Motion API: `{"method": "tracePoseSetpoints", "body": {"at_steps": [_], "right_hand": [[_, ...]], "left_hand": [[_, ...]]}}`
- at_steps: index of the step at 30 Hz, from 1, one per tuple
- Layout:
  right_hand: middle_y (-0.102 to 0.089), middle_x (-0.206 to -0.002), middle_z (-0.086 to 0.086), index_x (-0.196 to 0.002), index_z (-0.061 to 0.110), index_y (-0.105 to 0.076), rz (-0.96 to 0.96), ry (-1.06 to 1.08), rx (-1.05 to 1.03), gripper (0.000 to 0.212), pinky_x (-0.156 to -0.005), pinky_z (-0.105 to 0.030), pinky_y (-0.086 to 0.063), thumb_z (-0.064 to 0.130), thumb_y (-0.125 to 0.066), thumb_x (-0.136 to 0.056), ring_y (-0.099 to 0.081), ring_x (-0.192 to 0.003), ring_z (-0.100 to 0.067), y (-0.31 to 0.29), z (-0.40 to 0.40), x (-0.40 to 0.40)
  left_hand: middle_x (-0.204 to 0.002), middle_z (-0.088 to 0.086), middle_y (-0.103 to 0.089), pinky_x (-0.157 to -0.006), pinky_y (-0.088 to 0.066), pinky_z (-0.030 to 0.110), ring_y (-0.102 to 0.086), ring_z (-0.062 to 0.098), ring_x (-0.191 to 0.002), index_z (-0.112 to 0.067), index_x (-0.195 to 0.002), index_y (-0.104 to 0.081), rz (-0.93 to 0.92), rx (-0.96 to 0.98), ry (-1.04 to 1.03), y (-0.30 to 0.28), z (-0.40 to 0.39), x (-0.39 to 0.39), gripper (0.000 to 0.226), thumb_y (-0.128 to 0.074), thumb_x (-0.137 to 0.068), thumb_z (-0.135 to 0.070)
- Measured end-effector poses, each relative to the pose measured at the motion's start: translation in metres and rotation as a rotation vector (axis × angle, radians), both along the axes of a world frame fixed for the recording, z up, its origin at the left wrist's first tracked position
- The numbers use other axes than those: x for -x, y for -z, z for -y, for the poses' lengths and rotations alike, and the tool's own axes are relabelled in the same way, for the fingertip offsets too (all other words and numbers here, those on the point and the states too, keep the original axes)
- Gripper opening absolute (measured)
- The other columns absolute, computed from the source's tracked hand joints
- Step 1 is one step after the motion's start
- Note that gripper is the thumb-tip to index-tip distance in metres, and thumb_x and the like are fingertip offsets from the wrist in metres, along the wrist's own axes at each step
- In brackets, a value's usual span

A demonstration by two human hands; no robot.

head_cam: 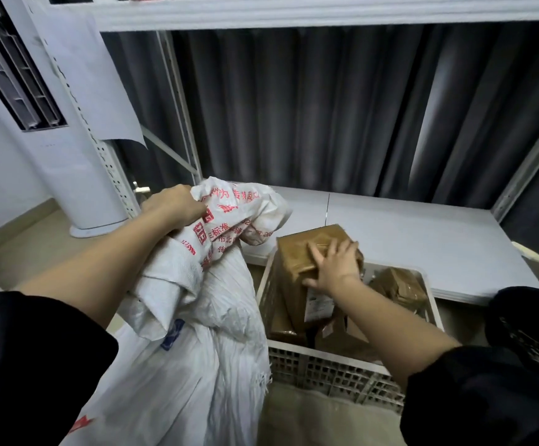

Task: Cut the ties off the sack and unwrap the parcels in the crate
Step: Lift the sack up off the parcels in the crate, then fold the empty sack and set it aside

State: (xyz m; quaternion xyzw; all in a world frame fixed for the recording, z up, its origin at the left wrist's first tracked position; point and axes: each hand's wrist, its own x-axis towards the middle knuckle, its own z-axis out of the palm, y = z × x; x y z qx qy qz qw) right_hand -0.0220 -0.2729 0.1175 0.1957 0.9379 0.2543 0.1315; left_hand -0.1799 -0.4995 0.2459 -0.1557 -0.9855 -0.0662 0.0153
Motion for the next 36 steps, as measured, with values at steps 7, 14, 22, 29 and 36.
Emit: {"method": "tracePoseSetpoints", "body": {"at_steps": [7,14,22,29,36], "right_hand": [[-0.046,-0.135,-0.019,-0.147,0.029,-0.020,-0.305,0.253,0.295,0.065,-0.088,-0.040,-0.044,0.064,-0.024,-0.093,-0.050,-0.117,-0.037,-0.006,-0.068,-0.003],[-0.069,-0.110,-0.006,-0.111,0.013,-0.063,-0.383,0.217,0.127,0.041,-0.074,-0.030,-0.045,0.031,-0.027,-0.102,-0.066,-0.100,-0.027,-0.008,-0.117,-0.031],[-0.062,-0.122,-0.009,-0.117,0.013,-0.062,-0.298,0.516,0.471,0.040,-0.090,-0.034,-0.043,0.033,-0.032,-0.097,-0.058,-0.111,-0.028,0.005,-0.128,-0.045],[-0.065,-0.093,0.007,-0.101,0.024,-0.063,0.012,0.545,0.469,0.027,-0.072,-0.021,-0.039,0.044,-0.052,-0.087,-0.059,-0.092,-0.012,0.013,-0.112,-0.060],[-0.055,-0.097,0.003,-0.116,0.020,-0.056,0.110,0.407,0.389,0.039,-0.086,-0.028,-0.046,0.046,-0.051,-0.087,-0.056,-0.094,-0.016,-0.028,-0.092,-0.057]], "left_hand": [[-0.115,0.009,-0.065,-0.081,-0.044,0.037,-0.060,0.033,-0.105,-0.019,-0.117,-0.058,0.017,-0.001,0.010,0.013,-0.010,0.008,0.042,-0.047,-0.087,-0.047],[-0.118,0.010,-0.064,-0.086,-0.047,0.038,-0.059,0.034,-0.106,-0.021,-0.115,-0.058,0.036,-0.026,0.047,0.023,-0.026,0.011,0.043,-0.045,-0.087,-0.051],[-0.112,0.010,-0.066,-0.088,-0.051,0.041,-0.061,0.033,-0.100,-0.021,-0.111,-0.058,0.068,-0.027,0.051,0.023,-0.033,0.011,0.039,-0.046,-0.085,-0.048],[-0.111,0.010,-0.066,-0.083,-0.049,0.037,-0.061,0.033,-0.101,-0.020,-0.109,-0.058,0.057,-0.034,0.045,0.017,-0.031,0.008,0.035,-0.048,-0.085,-0.044],[-0.101,0.006,-0.063,-0.076,-0.046,0.034,-0.057,0.029,-0.088,-0.019,-0.113,-0.059,0.062,-0.103,0.039,-0.008,-0.014,-0.004,0.038,-0.052,-0.083,-0.040]]}}
